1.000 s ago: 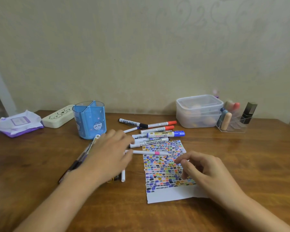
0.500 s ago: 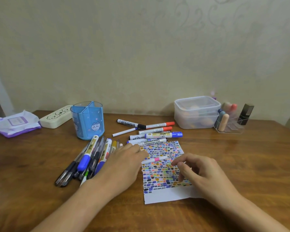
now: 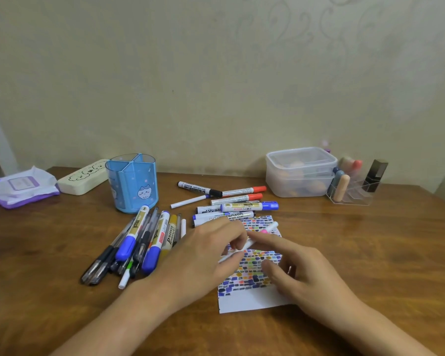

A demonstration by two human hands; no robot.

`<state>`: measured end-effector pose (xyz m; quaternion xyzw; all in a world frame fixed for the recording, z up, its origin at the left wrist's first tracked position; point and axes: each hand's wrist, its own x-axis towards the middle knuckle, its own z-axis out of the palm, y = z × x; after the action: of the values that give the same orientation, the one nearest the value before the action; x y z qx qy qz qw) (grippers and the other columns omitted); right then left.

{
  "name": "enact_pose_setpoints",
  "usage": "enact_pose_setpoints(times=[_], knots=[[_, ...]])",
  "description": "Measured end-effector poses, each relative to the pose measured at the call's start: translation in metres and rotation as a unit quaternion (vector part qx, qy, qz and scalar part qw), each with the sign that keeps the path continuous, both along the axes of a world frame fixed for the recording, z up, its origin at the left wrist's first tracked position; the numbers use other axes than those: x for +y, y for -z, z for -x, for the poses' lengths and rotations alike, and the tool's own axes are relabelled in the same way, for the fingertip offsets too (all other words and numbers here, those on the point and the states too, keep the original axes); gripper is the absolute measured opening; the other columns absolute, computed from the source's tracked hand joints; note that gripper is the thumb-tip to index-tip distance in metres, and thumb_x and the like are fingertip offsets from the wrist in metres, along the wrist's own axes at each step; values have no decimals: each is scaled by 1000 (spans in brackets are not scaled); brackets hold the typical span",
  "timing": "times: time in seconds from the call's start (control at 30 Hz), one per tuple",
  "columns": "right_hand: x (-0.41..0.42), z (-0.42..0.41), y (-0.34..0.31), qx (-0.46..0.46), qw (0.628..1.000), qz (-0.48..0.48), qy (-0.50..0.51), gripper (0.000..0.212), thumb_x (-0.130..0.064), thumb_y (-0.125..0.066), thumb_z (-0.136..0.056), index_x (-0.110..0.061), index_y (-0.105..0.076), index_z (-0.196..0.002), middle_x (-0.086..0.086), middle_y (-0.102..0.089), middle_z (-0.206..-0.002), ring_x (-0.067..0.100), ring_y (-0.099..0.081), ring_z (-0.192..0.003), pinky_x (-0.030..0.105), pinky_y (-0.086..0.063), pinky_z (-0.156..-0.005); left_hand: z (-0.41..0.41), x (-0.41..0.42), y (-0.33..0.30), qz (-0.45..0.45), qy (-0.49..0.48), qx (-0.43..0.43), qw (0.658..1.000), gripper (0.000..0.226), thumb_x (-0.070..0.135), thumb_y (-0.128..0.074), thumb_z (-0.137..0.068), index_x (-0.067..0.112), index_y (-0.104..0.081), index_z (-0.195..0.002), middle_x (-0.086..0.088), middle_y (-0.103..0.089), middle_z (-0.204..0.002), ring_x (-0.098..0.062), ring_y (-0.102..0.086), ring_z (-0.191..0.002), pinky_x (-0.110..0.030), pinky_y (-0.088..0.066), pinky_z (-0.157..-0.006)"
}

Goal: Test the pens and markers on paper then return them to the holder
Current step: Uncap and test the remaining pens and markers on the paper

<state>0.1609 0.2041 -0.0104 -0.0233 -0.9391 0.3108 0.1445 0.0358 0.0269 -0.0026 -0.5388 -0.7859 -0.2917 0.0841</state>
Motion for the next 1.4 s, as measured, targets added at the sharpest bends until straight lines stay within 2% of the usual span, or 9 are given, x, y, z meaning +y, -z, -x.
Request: enact_pose_setpoints(times=[0.13,0.23,0.3,0.43,0.6,0.8,1.0,1.3,1.4], knots=[[3,3,3,27,999,4,24,44,-21,-66,-95,-53,-60,-123,-38,-66,-111,16,-62,-65,21,-50,-65,-2,-1,-2,-9,6,-17,1000,5,32,-52,-100,35,-52,-97,20,-53,-85,-3,-53,-86,-12,-38,-63],[8,4,5,47,998,41,32,40,-15,-75,-89,-48,-67,-111,-24,-70,-104,17,-62,-62,17,-47,-61,-1,0,2,-4,-15,-17,1000,13,32,-46,-103,38,-53,-110,27,-49,-87,4,-52,-84,-11,-34,-62],[9,5,6,57,994,83,31,36,-14,-79,-85,-42,-68,-104,-18,-69,-97,14,-60,-59,17,-46,-58,1,1,5,17,-22,1,1000,25,34,-45,-102,42,-49,-126,28,-46,-103,11,-48,-86,-8,-33,-65],[1,4,6,53,976,211,-11,6,-20,-69,-95,-26,-68,-95,-14,-63,-75,10,-55,-60,20,-43,-57,2,2,9,47,-14,27,998,42,41,-47,-101,45,-39,-142,26,-37,-128,7,-44,-101,-6,-32,-74],[-9,2,-5,27,949,315,-2,20,-19,-57,-102,-21,-70,-88,2,-65,-74,17,-60,-60,24,-43,-51,5,2,9,52,-11,38,998,22,38,-51,-100,37,-59,-121,20,-56,-110,3,-48,-100,-11,-33,-77],[-8,2,-9,3,940,342,22,14,-18,-59,-100,-13,-72,-96,0,-69,-68,17,-61,-60,25,-47,-52,4,2,5,34,6,-46,998,9,42,-57,-96,35,-60,-100,18,-54,-94,-3,-52,-90,-23,-44,-69],[-12,1,-11,-9,932,363,6,33,-41,-63,-90,-10,-72,-93,10,-75,-81,24,-69,-66,27,-52,-57,3,1,4,30,38,-38,998,10,43,-56,-97,34,-60,-101,17,-60,-93,-5,-56,-91,-34,-49,-74],[-13,1,-12,-26,932,362,-24,27,-33,-56,-92,-14,-74,-84,15,-76,-84,26,-74,-76,25,-53,-62,10,-3,1,73,68,-40,994,29,46,-45,-96,25,-66,-97,7,-66,-85,-12,-56,-80,-29,-43,-71],[-12,0,-13,-27,929,367,-26,29,-30,-56,-94,-7,-72,-86,17,-76,-84,27,-75,-78,26,-54,-64,10,-2,1,86,72,-46,993,29,45,-43,-96,26,-65,-96,5,-66,-83,-14,-57,-79,-32,-44,-71]])
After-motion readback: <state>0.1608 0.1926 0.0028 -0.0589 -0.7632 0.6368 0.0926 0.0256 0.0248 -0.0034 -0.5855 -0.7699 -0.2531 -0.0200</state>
